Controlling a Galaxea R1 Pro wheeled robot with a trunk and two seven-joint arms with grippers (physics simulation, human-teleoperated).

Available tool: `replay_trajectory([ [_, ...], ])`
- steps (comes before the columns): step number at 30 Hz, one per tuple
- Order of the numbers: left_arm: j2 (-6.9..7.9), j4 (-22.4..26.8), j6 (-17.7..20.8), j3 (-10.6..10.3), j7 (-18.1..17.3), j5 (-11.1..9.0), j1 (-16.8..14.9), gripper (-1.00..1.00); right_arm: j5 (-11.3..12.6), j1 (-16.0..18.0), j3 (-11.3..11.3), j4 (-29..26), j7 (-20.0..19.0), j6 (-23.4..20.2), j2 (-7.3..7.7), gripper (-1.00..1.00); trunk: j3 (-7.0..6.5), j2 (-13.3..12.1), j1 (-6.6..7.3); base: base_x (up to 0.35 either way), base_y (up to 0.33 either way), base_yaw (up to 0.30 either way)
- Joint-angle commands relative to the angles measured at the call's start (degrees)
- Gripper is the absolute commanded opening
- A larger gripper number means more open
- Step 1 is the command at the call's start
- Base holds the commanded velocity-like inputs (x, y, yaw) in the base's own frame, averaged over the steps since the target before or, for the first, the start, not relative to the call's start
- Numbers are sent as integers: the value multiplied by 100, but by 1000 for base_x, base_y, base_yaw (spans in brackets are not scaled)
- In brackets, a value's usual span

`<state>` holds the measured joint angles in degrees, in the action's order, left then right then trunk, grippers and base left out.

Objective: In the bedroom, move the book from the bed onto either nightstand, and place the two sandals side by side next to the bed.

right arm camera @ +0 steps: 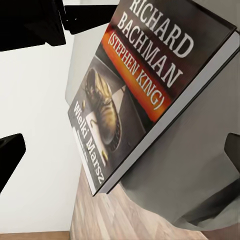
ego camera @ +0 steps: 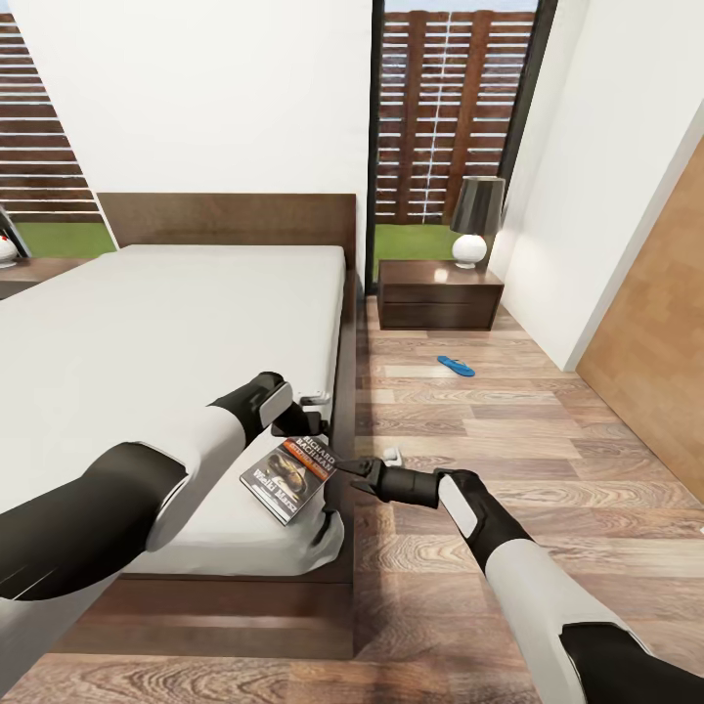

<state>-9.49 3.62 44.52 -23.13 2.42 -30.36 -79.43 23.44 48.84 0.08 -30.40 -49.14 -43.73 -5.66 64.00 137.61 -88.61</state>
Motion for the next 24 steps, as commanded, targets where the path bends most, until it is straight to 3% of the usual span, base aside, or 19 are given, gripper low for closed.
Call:
replay_trajectory([
  [1,4,7,23,-41,25,-59,-2,100,21,2,1,-2,1,-30,3,100,5,2,1,0,0,0],
  [14,35,12,18,-35,22,-58,-2,100,21,2,1,-1,1,-30,9,100,5,2,1,0,0,0],
  [24,168,48,14,-34,22,-57,-2,100,21,2,1,-1,1,-30,4,100,5,2,1,0,0,0],
])
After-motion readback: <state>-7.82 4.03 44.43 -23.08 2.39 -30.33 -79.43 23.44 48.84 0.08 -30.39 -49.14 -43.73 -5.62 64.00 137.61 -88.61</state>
